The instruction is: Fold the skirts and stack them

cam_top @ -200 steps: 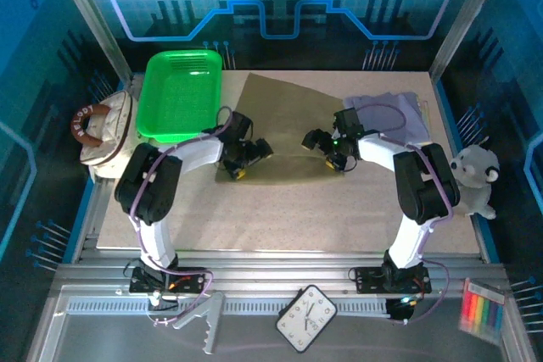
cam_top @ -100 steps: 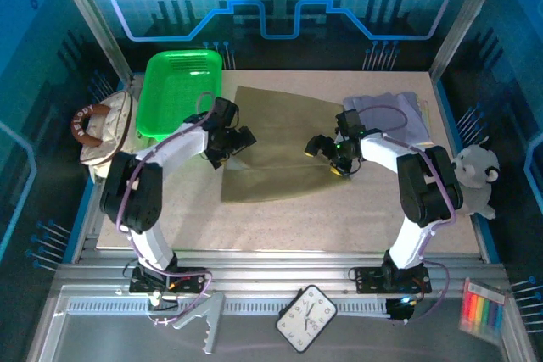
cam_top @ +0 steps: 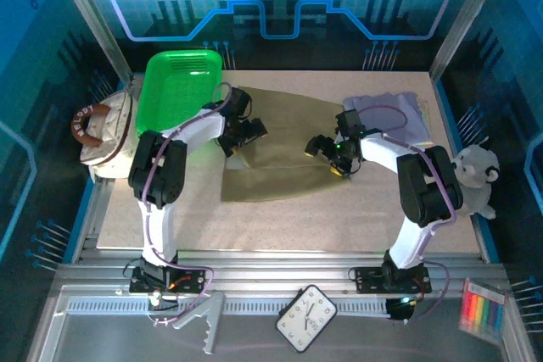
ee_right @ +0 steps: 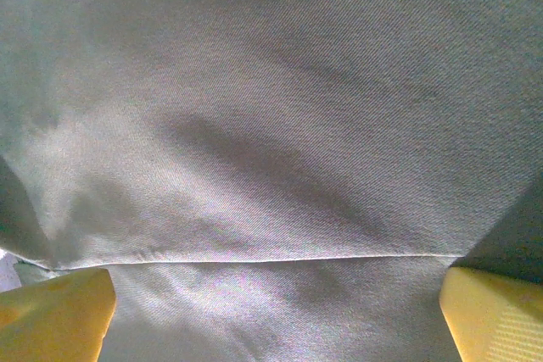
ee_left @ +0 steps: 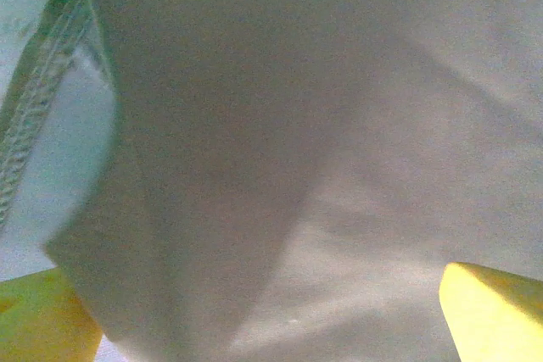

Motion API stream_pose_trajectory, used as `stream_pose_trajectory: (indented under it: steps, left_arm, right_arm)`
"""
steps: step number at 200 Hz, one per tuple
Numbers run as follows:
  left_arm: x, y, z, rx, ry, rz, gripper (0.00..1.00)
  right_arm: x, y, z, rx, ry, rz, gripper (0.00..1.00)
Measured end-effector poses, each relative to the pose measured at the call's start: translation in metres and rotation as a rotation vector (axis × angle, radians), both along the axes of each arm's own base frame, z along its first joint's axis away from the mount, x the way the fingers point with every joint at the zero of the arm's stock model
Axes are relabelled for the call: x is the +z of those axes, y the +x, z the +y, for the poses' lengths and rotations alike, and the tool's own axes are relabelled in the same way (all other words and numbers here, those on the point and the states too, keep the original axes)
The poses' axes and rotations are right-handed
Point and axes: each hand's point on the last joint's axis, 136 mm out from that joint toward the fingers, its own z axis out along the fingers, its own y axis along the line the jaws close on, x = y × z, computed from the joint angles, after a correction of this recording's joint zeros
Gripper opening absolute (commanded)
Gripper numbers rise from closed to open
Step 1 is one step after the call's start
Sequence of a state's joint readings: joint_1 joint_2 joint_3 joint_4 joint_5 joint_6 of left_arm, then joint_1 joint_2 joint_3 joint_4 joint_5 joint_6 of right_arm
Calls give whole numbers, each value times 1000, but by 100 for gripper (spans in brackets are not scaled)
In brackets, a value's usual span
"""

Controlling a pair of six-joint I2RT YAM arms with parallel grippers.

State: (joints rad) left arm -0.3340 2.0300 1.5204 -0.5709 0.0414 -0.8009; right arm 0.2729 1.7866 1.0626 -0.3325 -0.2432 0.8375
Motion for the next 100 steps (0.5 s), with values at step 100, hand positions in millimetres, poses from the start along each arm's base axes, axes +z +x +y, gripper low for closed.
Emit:
stream_pose_trajectory:
  steps: [100]
  left_arm:
    - [98, -41, 14, 4, -3, -195, 99]
  right_arm:
    - [3, 1, 0, -10, 8, 2, 100]
